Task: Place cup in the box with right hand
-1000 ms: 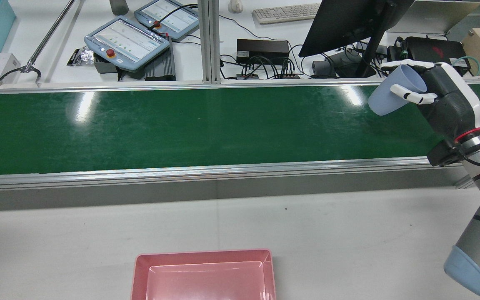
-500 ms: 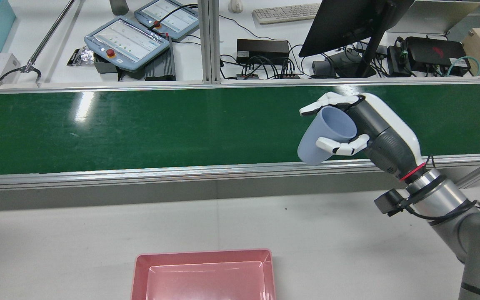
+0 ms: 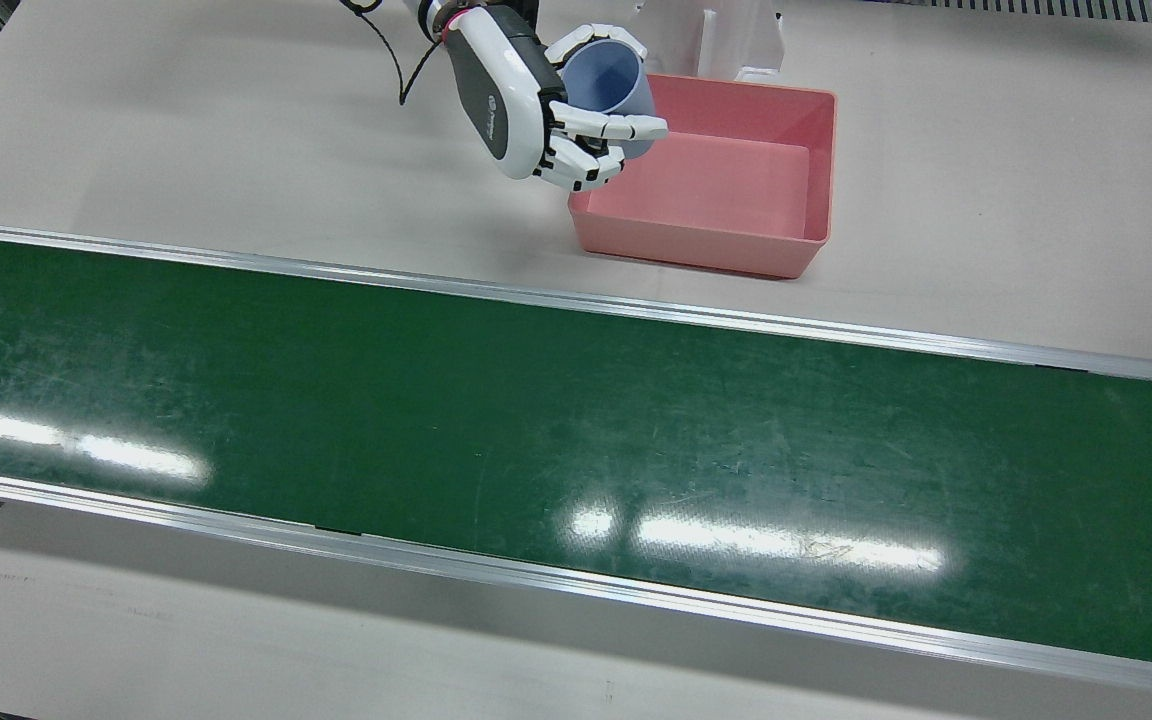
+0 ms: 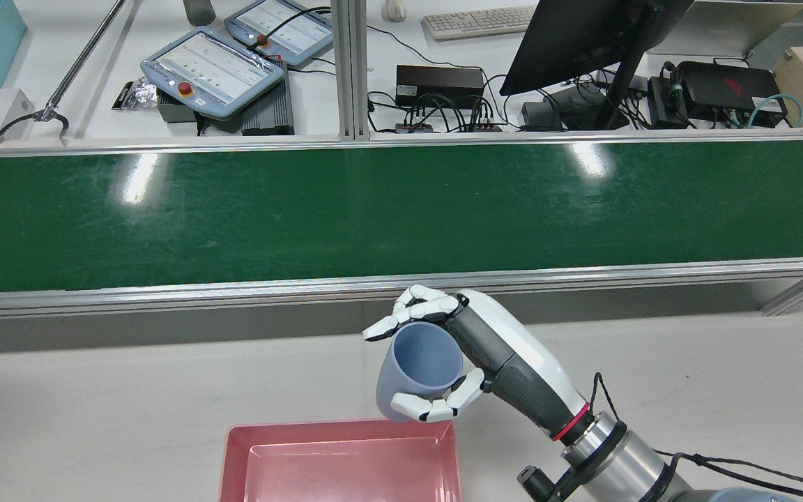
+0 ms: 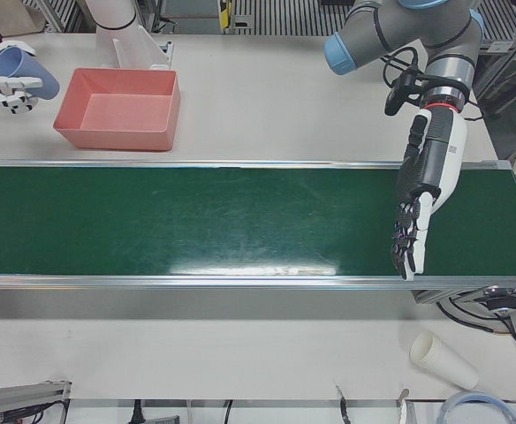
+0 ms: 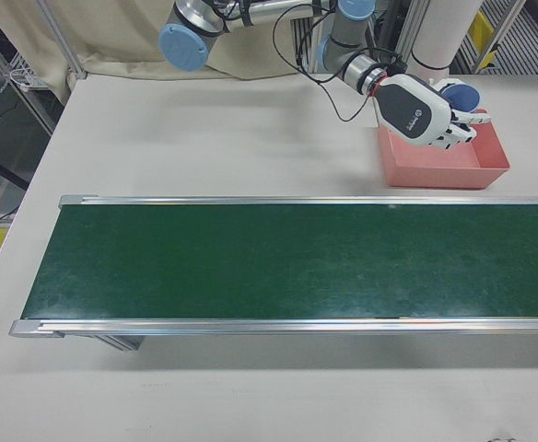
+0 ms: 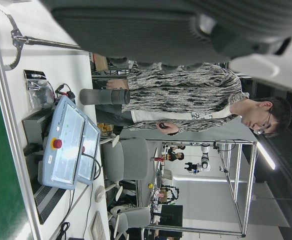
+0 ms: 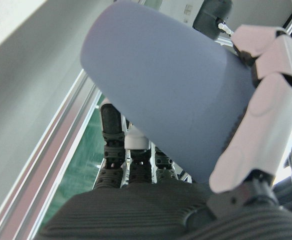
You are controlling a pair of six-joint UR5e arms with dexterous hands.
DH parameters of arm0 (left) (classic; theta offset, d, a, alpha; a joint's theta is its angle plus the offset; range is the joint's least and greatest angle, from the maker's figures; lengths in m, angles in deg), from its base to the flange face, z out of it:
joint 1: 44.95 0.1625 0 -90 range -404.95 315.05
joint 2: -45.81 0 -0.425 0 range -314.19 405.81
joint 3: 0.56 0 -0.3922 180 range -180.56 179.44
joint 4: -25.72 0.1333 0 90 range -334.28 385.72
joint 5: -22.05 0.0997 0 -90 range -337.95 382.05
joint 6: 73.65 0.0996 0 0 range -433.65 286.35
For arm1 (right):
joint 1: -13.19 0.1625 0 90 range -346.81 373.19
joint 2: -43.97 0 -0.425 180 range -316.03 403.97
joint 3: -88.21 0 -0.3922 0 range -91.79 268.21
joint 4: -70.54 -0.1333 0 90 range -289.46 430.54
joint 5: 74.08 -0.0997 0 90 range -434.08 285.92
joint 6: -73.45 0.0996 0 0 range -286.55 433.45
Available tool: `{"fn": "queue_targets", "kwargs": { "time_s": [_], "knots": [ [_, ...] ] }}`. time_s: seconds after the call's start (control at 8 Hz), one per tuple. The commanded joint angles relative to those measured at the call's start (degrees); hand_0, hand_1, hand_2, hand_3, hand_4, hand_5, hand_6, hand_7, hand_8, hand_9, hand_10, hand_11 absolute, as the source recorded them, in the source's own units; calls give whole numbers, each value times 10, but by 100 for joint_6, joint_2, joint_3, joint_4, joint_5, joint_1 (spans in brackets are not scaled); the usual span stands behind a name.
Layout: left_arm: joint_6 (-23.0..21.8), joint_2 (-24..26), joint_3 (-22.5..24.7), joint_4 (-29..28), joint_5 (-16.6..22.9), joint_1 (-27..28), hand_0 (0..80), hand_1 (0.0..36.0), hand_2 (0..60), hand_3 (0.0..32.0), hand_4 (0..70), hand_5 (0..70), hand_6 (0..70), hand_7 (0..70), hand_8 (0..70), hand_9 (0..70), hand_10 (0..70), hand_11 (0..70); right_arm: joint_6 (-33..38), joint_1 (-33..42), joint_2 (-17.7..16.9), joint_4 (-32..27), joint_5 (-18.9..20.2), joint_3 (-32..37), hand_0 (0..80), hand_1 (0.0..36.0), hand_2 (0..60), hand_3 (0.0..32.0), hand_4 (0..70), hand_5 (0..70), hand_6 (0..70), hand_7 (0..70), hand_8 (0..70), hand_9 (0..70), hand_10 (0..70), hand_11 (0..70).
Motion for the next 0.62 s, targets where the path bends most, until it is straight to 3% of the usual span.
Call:
{"fn": "queue_targets", "kwargs": {
  "time_s": [0.0,0.12,0.25,0.5],
  "knots": [
    [1,0,-6,3,6,0,0,0,0,0,0,0,0,0,0,0,0,0,-520,-706,194,-182,-409,-2,484,108,0,0,87,63,146,568,204,377,129,199],
    [1,0,-6,-6,6,0,0,0,0,0,0,0,0,0,0,0,0,0,-539,-741,203,-191,-418,24,472,93,0,0,0,41,52,177,32,88,17,38],
    [-8,0,2,3,-3,0,0,0,0,0,0,0,0,0,0,0,0,0,-539,-785,211,-191,-409,51,466,97,0,0,0,31,18,41,0,0,0,0],
    [1,0,-6,3,-3,0,0,0,0,0,0,0,0,0,0,0,0,0,-521,-803,220,-183,-347,42,463,97,0,0,0,27,7,0,0,0,0,0]
  ]
}}
